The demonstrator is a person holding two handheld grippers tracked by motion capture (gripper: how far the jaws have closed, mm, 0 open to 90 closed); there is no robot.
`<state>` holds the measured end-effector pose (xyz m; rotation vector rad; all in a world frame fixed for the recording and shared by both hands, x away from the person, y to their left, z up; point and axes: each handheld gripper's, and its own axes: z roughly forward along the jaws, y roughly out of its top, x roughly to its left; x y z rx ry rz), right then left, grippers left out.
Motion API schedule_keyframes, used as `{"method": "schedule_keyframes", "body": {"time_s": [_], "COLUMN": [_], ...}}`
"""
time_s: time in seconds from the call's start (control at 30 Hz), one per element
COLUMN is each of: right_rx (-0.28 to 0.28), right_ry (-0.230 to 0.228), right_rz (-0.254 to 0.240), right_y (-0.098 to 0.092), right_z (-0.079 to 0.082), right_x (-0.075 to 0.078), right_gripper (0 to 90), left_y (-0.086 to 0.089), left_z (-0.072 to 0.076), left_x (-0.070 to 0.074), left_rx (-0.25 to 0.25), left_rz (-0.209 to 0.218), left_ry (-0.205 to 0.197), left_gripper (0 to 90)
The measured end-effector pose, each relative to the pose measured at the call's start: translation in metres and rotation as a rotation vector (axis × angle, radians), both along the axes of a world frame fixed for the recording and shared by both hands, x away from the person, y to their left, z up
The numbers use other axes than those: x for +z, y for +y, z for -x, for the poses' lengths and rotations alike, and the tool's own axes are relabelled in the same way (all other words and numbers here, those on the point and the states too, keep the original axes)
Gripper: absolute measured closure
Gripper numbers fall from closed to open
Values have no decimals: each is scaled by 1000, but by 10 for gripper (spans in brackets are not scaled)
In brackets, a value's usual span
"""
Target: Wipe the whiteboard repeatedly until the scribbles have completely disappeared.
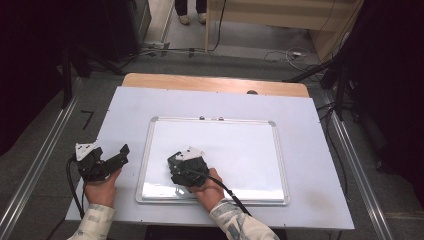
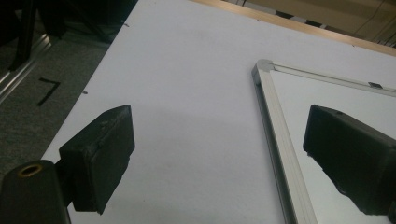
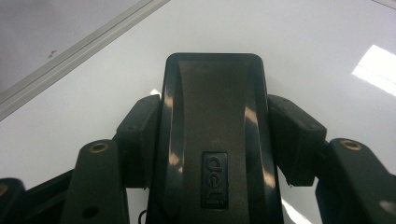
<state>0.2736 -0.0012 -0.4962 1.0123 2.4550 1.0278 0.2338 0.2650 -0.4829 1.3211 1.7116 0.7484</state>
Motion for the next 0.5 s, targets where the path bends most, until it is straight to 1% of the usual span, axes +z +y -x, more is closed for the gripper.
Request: {"method": "schedule_keyframes", "body": {"time_s": [0.2, 0.47, 0.5], "right_rx": [6, 17, 9], "right_ry": [2, -4, 0], "right_rz": [-7, 2, -4], "right_y": [4, 11, 12], "right_z": [-1, -4, -3], "right_x": [0, 0, 0], "right_gripper": [383, 383, 383], "left_y": [1, 1, 1], "left_z": [0, 0, 0], "left_x": [0, 0, 0], "left_rx": [1, 1, 1], "left_rz": [0, 0, 0], "left_ry": [1, 3, 4], "left_gripper": [95, 95, 95]}}
